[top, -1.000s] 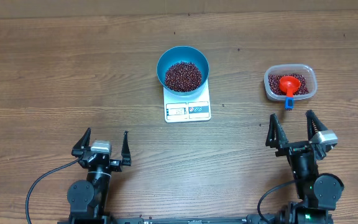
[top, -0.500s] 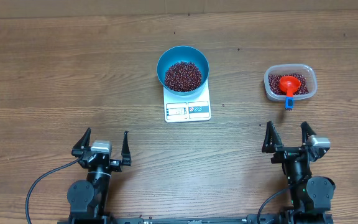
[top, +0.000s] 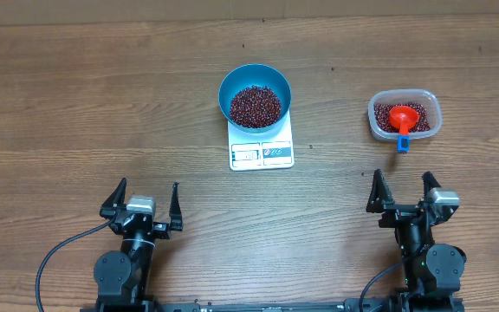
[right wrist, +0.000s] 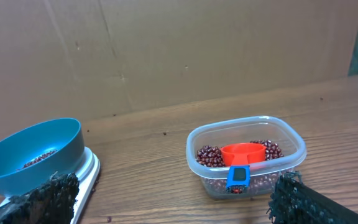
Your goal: Scoop item into bowl and weigh 150g on scale
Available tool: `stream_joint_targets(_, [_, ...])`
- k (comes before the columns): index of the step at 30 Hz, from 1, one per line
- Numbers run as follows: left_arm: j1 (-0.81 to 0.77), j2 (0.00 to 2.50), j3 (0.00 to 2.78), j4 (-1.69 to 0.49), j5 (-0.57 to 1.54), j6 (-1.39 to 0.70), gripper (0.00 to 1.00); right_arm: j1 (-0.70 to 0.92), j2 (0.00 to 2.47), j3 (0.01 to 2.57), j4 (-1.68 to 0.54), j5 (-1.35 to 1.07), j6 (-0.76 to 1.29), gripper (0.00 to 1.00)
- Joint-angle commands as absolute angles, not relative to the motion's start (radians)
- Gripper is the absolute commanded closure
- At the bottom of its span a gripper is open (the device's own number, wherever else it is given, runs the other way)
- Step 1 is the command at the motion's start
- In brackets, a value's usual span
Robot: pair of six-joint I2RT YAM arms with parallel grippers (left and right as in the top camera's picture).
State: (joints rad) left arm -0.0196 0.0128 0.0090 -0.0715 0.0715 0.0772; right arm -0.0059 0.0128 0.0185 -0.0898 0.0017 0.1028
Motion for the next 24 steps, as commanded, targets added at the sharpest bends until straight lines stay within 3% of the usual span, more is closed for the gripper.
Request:
stream_joint_targets(1, [-0.027,0.004,0.005,-0.073,0.075,0.064,0.0,0.001,0.002,0.007,-0.085,0.027,0.067,0.0])
stream_joint_targets(24, [-0.027,0.004,0.005,-0.073,0.075,0.064,0.0,0.001,0.002,0.007,-0.084,0.01,-0.009,0.0])
